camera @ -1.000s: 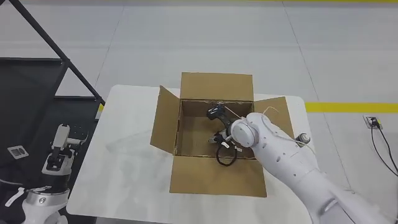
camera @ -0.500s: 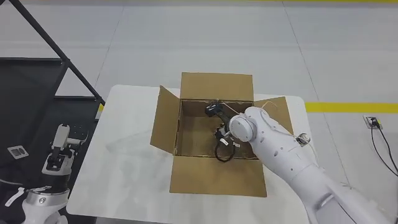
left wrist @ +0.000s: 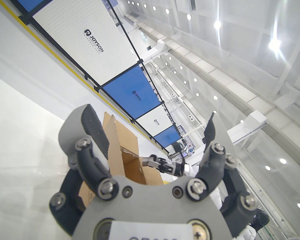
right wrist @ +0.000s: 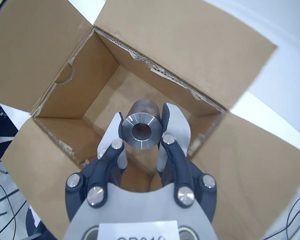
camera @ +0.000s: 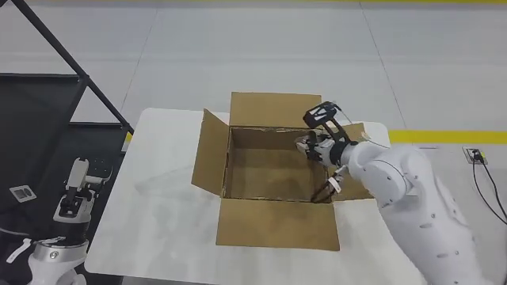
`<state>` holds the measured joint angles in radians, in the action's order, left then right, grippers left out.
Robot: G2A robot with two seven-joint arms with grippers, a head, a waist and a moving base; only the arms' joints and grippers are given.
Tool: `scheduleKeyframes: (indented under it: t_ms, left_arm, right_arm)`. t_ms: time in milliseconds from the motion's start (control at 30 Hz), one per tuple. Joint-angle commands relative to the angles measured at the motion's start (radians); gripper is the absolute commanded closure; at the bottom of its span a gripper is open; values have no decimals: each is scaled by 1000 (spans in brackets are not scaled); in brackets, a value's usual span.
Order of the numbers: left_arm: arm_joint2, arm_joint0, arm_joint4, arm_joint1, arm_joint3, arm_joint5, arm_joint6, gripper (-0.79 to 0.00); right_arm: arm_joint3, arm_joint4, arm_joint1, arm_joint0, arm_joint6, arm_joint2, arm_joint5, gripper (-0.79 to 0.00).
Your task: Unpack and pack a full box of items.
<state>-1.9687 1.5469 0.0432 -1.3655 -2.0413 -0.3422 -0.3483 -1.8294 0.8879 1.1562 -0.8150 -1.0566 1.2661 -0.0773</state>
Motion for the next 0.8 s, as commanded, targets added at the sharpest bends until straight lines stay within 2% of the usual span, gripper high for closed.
scheduleKeyframes:
  t_ms: [0, 100, 200, 400, 467, 533, 767]
  left_arm:
    - [0, 0, 0, 0, 0, 0, 0, -785]
    - [0, 0, 0, 0, 0, 0, 0, -785]
    - [0, 0, 0, 0, 0, 0, 0, -785]
    - [0, 0, 0, 0, 0, 0, 0, -785]
    - [0, 0, 0, 0, 0, 0, 0, -785]
    - [0, 0, 0, 0, 0, 0, 0, -785]
    - [0, 0, 0, 0, 0, 0, 0, -785]
  right_arm:
    - [-163, 16, -14, -133, 8, 118, 11, 0]
    - [-264, 18, -27, -271, 34, 243, 29, 0]
    - [-305, 10, -34, -387, 64, 357, 57, 0]
    - [-288, 6, -36, -578, 134, 544, 173, 0]
    - [-257, 3, -38, -624, 137, 583, 143, 0]
    - [-210, 34, -41, -652, 118, 609, 160, 0]
    - [-59, 24, -50, -613, 47, 542, 24, 0]
